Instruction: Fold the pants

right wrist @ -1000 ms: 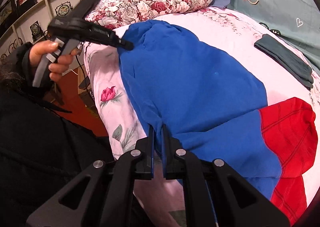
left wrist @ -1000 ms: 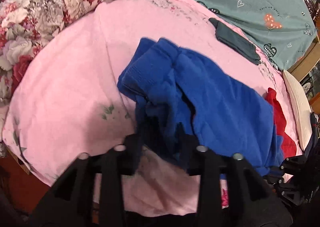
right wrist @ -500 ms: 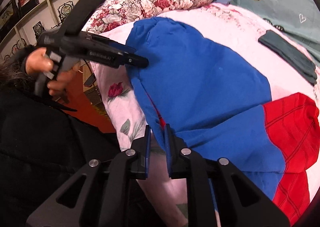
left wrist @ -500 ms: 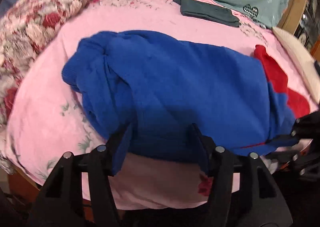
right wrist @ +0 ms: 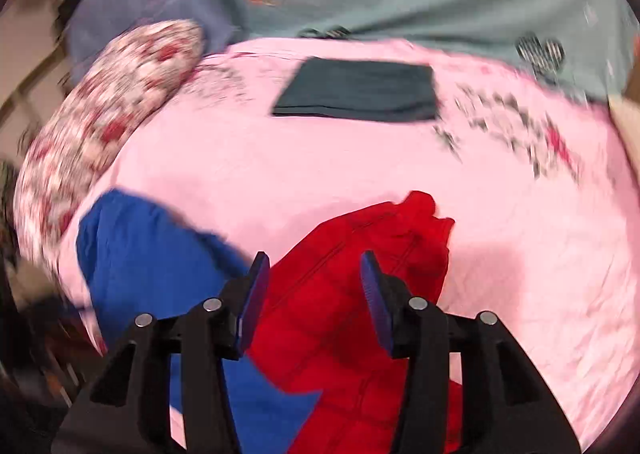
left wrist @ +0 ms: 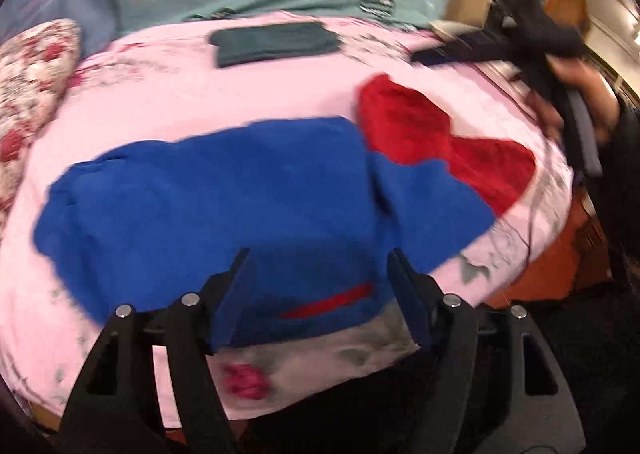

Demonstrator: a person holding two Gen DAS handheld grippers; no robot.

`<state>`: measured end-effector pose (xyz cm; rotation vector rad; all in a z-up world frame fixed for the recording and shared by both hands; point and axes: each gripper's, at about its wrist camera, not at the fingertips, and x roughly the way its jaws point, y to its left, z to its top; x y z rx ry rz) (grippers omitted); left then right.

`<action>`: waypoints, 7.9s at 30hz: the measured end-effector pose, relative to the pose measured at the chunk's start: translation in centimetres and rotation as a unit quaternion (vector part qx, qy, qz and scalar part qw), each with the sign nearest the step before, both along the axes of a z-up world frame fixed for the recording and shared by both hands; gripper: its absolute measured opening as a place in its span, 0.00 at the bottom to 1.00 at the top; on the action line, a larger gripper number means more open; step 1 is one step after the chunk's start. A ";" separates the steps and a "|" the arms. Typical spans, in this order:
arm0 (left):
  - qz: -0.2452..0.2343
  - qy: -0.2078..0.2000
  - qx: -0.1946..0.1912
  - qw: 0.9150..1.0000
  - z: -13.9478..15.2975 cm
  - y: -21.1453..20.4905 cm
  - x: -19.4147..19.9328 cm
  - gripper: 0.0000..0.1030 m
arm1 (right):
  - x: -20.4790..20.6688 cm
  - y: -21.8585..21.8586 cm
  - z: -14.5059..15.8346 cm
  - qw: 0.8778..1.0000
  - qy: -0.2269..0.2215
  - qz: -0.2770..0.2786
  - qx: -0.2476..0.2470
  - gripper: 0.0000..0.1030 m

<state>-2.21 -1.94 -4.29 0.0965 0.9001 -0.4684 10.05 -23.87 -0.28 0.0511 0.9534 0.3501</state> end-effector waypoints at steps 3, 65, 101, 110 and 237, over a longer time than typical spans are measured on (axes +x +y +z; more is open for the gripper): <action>-0.051 0.012 0.019 0.998 -1.2 -2.9 -0.2 0.67 | 3.7 0.3 -2.0 0.997 0.060 -0.049 0.006 0.48; 0.085 0.046 0.064 0.993 -3.7 -2.8 14.6 0.65 | -15.1 -19.6 -2.0 0.980 -0.089 -0.166 0.064 0.09; 0.082 -0.008 0.075 0.994 -3.4 0.1 7.4 0.76 | -0.7 -0.8 0.8 0.986 0.019 0.074 0.151 0.57; 0.076 -0.013 0.060 0.995 -4.5 1.3 5.9 0.77 | 8.7 12.4 -7.8 0.955 0.200 0.146 0.162 0.57; 0.027 -0.060 0.038 0.997 -3.1 -7.2 5.0 0.97 | -16.3 -11.9 0.3 0.949 -0.170 -0.104 0.244 0.16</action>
